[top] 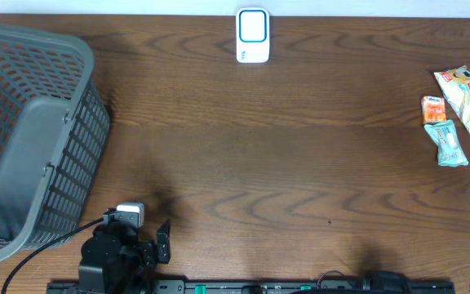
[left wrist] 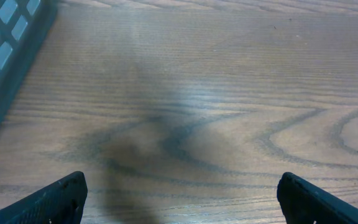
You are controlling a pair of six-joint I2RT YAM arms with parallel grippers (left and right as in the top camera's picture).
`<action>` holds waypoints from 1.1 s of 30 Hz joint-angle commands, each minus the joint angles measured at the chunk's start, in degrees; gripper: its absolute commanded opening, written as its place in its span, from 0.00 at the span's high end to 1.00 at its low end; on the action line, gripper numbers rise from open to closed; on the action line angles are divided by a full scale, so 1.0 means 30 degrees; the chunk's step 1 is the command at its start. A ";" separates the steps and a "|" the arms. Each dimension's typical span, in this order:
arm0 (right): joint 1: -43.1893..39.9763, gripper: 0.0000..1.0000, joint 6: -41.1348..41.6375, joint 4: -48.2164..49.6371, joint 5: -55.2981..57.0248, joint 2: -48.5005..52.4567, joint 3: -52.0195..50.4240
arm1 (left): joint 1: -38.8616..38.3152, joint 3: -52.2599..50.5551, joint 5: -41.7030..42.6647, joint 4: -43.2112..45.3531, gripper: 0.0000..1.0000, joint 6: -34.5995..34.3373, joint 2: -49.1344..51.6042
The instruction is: Scan the item barcode
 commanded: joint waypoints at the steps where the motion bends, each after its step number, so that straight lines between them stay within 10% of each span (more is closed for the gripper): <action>1: 0.0605 0.01 0.0306 0.1049 0.0561 -0.1632 -0.1603 | -0.0066 0.0080 0.0248 -0.0036 0.02 0.0117 -0.0029; 33: 0.1202 0.01 0.5829 2.3605 0.3060 -1.2757 -3.1824 | -0.0066 0.0080 0.0248 -0.0036 0.02 0.0117 -0.0029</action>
